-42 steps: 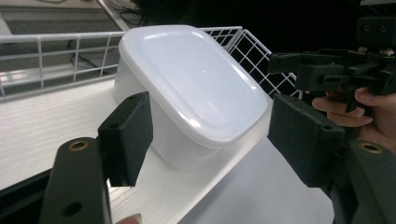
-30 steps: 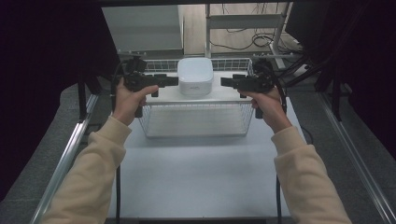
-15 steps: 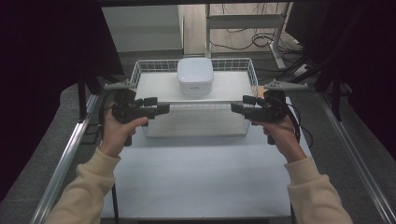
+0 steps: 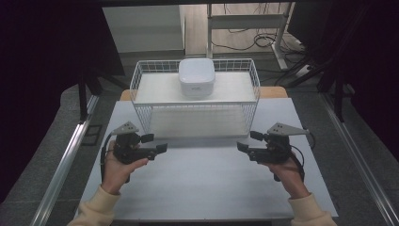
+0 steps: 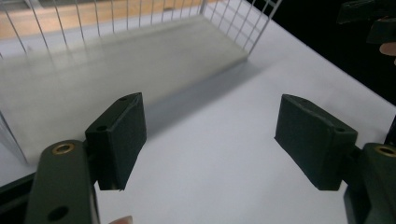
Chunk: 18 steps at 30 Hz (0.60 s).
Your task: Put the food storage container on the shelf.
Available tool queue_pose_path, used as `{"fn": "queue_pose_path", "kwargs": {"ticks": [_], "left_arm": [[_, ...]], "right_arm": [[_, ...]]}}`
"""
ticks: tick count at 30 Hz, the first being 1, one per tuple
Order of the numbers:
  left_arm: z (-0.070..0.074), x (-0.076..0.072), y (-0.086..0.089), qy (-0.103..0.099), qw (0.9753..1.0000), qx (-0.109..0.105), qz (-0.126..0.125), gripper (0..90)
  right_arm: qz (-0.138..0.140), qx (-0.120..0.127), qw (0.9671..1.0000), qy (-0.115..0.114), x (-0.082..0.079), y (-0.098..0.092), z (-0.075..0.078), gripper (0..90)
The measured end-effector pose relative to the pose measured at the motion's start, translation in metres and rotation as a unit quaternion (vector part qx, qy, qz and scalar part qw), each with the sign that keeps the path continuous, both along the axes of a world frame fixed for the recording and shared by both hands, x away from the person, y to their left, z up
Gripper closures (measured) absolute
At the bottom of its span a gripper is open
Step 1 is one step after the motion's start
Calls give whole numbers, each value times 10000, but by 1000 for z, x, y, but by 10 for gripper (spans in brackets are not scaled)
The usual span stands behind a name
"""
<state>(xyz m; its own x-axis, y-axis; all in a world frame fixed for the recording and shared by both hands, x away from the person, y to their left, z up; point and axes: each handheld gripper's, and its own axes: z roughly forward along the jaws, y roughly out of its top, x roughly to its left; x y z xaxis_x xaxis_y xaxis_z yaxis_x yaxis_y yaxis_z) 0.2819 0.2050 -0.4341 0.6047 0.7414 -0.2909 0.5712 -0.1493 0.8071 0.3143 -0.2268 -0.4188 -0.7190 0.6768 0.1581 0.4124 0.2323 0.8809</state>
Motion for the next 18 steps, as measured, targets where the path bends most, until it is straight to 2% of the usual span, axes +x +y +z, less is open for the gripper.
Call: {"fn": "queue_pose_path", "kwargs": {"ticks": [2, 5, 8, 10, 13, 18], "left_arm": [[-11, -6, 1, 50, 10000, -21, 41, 245], [-26, -14, 2, 174, 9998, -73, 102, 249], [-42, -19, 3, 254, 9996, 98, 113, 253], [-48, -21, 5, 285, 9994, 90, 167, 255], [-51, -22, 4, 255, 9993, 226, 143, 255], [-49, -23, 6, 183, 9996, 161, 162, 258]], "right_arm": [[-1, -57, 9999, 107, -4, -1, -10, 271], [0, -291, 9992, 271, -10, 0, -30, 270], [-23, -439, 9983, 393, -14, 1, -46, 270], [-44, -463, 9976, 513, -15, 2, -55, 270], [-13, -622, 9964, 569, -18, 4, -64, 268], [-45, -593, 9969, 509, -18, 2, -62, 272]]}}
